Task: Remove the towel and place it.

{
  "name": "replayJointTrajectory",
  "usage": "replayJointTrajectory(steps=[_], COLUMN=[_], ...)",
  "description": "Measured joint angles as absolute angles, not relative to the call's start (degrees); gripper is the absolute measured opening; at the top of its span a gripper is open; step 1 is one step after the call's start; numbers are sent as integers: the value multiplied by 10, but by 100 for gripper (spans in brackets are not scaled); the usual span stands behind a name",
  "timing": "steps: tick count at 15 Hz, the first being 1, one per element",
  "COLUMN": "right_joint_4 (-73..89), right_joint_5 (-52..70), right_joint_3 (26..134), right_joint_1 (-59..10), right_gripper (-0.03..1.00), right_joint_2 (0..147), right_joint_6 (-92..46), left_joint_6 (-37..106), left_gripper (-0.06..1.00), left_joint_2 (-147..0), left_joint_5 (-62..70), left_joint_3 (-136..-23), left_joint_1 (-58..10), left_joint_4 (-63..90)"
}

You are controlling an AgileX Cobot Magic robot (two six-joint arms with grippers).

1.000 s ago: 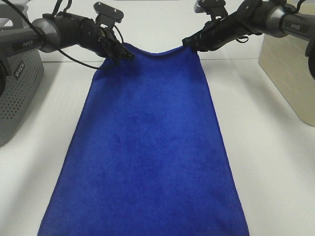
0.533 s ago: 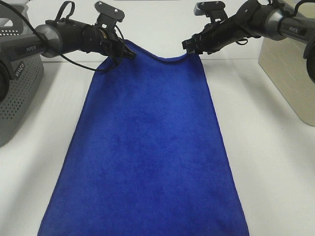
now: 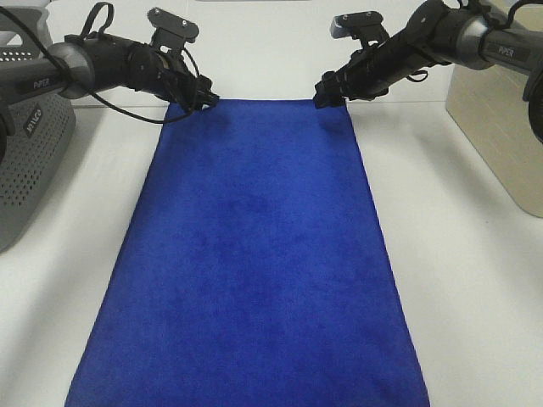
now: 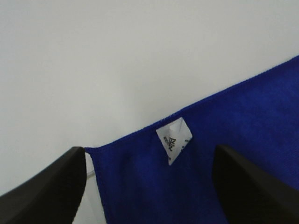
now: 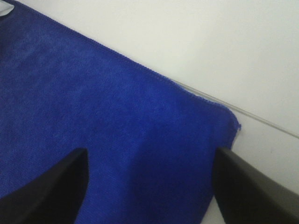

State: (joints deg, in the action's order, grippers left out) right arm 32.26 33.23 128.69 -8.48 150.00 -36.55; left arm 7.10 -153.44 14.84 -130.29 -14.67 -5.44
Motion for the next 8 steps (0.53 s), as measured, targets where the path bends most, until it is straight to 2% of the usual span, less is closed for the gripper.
replayJointTrajectory(steps=[4, 8], right_joint_4=[281, 203], right_joint_5=[398, 551], right_joint_3=[1287, 1287], right_joint_1=[-85, -85], right_gripper=[72, 76], right_joint_2=[1474, 1396], right_joint_6=[-351, -187], left_joint_6=[71, 66], left_gripper=[71, 71], left_joint_2=[-1517, -1432], left_joint_5=[225, 491], left_joint_3=[-1303, -1306], left_joint_1=[-147, -147], left_joint_4=[-54, -28])
